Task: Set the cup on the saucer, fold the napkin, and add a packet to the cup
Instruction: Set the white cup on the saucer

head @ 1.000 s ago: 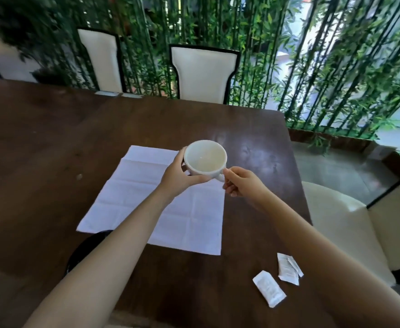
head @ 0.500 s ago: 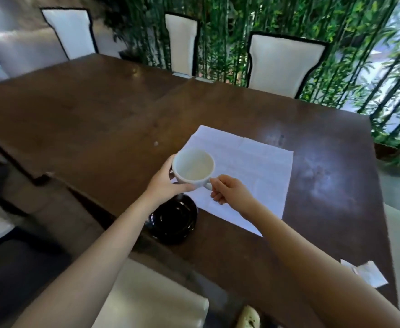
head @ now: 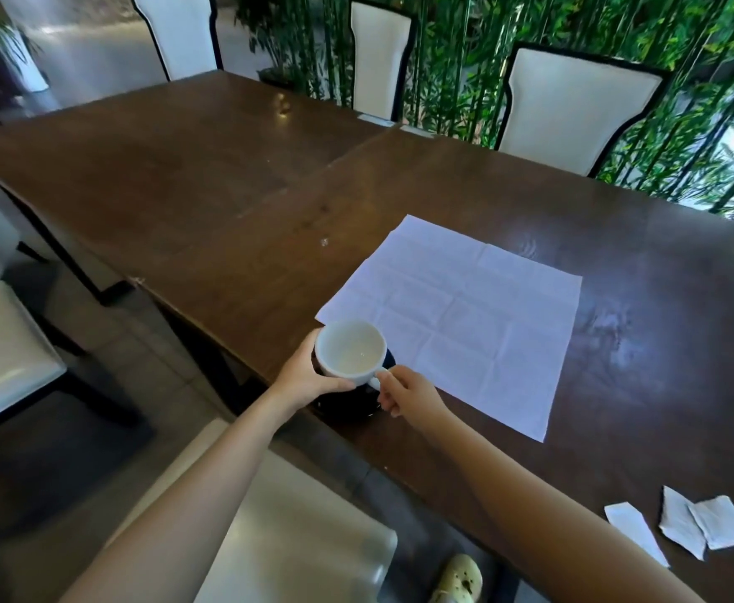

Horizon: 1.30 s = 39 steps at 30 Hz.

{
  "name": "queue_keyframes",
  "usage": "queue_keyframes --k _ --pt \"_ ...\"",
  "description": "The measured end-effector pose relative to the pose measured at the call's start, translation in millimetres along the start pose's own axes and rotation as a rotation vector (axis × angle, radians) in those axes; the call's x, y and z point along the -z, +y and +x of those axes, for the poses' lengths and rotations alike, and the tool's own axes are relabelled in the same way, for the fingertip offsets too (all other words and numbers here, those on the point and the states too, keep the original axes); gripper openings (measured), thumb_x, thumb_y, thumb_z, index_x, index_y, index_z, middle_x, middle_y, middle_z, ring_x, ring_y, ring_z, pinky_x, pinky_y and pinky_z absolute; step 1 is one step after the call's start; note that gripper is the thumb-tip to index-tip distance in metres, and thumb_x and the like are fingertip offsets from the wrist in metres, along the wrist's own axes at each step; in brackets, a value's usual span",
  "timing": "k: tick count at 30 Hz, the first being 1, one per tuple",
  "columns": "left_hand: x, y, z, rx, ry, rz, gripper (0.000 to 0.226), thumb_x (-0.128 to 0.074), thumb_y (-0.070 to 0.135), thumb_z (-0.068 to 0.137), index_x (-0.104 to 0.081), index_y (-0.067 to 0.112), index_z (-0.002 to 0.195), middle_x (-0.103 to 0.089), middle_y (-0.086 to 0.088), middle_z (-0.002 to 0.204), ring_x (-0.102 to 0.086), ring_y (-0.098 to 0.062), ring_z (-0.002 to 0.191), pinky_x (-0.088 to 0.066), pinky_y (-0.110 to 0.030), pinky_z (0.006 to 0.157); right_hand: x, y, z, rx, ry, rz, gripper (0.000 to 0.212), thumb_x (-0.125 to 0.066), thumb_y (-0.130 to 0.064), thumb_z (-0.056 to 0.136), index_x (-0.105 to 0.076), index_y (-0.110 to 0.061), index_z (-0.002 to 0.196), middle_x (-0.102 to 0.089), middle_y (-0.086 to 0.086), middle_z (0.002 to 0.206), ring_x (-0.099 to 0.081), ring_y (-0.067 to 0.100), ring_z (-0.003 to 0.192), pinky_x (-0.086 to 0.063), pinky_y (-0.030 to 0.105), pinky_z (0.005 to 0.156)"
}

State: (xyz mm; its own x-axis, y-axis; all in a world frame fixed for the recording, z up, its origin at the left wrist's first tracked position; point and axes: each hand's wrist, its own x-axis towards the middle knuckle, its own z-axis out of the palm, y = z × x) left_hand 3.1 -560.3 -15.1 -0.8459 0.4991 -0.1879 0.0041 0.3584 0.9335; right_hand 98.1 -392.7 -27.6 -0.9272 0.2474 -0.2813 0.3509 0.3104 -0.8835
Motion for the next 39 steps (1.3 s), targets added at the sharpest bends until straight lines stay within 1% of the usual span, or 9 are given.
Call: queue_keyframes --k 3,6,12,20,22,28,30,33,39 --pt "-3.9 -10.6 -1.0 0.012 0.009 0.002 0.083 -0.089 0.023 0.057 -0.042 0.038 0.123 -0.051 0.024 0.113 -0.051 0.001 0.103 -0.041 -0.015 0.077 -3.0 5.5 0.2 -0.015 -0.019 -0.021 0.028 -0.041 -0.034 0.097 -0.052 -0.026 0.072 -0.060 0.002 0.075 -0.055 0.012 0.067 -0.048 0.021 0.064" --pt "-7.3 -16.8 -1.4 0.021 0.020 0.006 0.082 -0.089 0.022 0.057 -0.041 0.040 0.121 -0.051 0.025 0.110 -0.050 0.005 0.101 -0.039 -0.010 0.074 -3.9 9.0 1.6 -0.029 -0.031 -0.046 0.027 -0.041 -0.033 0.097 -0.051 -0.025 0.073 -0.060 0.002 0.075 -0.055 0.012 0.065 -0.047 0.019 0.061" --pt "-7.1 -24.1 0.9 0.044 0.011 0.009 0.081 -0.089 0.026 0.058 -0.041 0.039 0.122 -0.051 0.024 0.110 -0.050 0.002 0.101 -0.041 -0.013 0.074 -3.6 10.6 5.6 -0.052 -0.058 -0.098 0.024 -0.040 -0.035 0.098 -0.055 -0.018 0.091 -0.060 0.004 0.079 -0.053 0.012 0.064 -0.044 0.020 0.057" --pt "-6.2 -25.4 3.3 0.056 -0.014 0.021 0.084 -0.089 0.028 0.058 -0.036 0.044 0.120 -0.047 0.028 0.109 -0.049 0.004 0.100 -0.038 -0.009 0.071 -0.7 8.8 6.1 -0.029 -0.060 -0.211 0.029 -0.038 -0.037 0.098 -0.053 -0.014 0.088 -0.059 0.003 0.078 -0.050 0.008 0.058 -0.042 0.017 0.056" --pt "-6.5 -26.0 3.4 0.050 -0.024 0.011 0.085 -0.088 0.027 0.058 -0.035 0.045 0.121 -0.047 0.027 0.111 -0.049 0.000 0.102 -0.040 -0.011 0.074 -1.1 8.4 5.8 -0.037 -0.066 -0.226 0.030 -0.038 -0.038 0.098 -0.053 -0.014 0.087 -0.059 0.004 0.079 -0.049 0.008 0.058 -0.043 0.018 0.056" --pt "-6.3 -27.7 3.7 0.046 -0.037 -0.020 0.089 -0.087 0.021 0.060 -0.033 0.040 0.128 -0.046 0.013 0.122 -0.044 -0.012 0.119 -0.039 -0.028 0.093 -2.4 7.6 6.8 -0.064 -0.071 -0.232 0.030 -0.037 -0.039 0.098 -0.052 -0.015 0.088 -0.060 0.005 0.081 -0.050 0.010 0.057 -0.044 0.018 0.056" --pt "-5.1 -26.3 3.7 0.064 -0.052 0.005 0.097 -0.087 0.022 0.062 -0.027 0.035 0.137 -0.042 0.010 0.130 -0.040 -0.017 0.127 -0.037 -0.030 0.097 -3.0 7.5 6.9 -0.073 -0.082 -0.233 0.030 -0.037 -0.040 0.098 -0.052 -0.015 0.089 -0.060 0.004 0.081 -0.051 0.010 0.058 -0.045 0.019 0.057" --pt "-3.5 -22.9 3.6 0.124 -0.054 0.057 0.115 -0.086 0.026 0.062 -0.008 0.028 0.147 -0.026 0.001 0.150 -0.027 -0.023 0.138 -0.029 -0.040 0.108 -2.6 6.5 7.4 -0.082 -0.096 -0.233 0.030 -0.037 -0.041 0.098 -0.051 -0.016 0.090 -0.061 0.005 0.083 -0.052 0.011 0.057 -0.045 0.020 0.057" --pt "0.5 -15.0 3.5 0.084 -0.109 0.145 0.123 -0.085 0.033 0.062 0.004 0.031 0.147 -0.014 -0.001 0.157 -0.022 -0.025 0.142 -0.027 -0.045 0.112 0.6 3.9 7.3 -0.086 -0.131 -0.262 0.030 -0.037 -0.043 0.097 -0.051 -0.016 0.094 -0.062 0.004 0.084 -0.052 0.010 0.058 -0.045 0.018 0.056"
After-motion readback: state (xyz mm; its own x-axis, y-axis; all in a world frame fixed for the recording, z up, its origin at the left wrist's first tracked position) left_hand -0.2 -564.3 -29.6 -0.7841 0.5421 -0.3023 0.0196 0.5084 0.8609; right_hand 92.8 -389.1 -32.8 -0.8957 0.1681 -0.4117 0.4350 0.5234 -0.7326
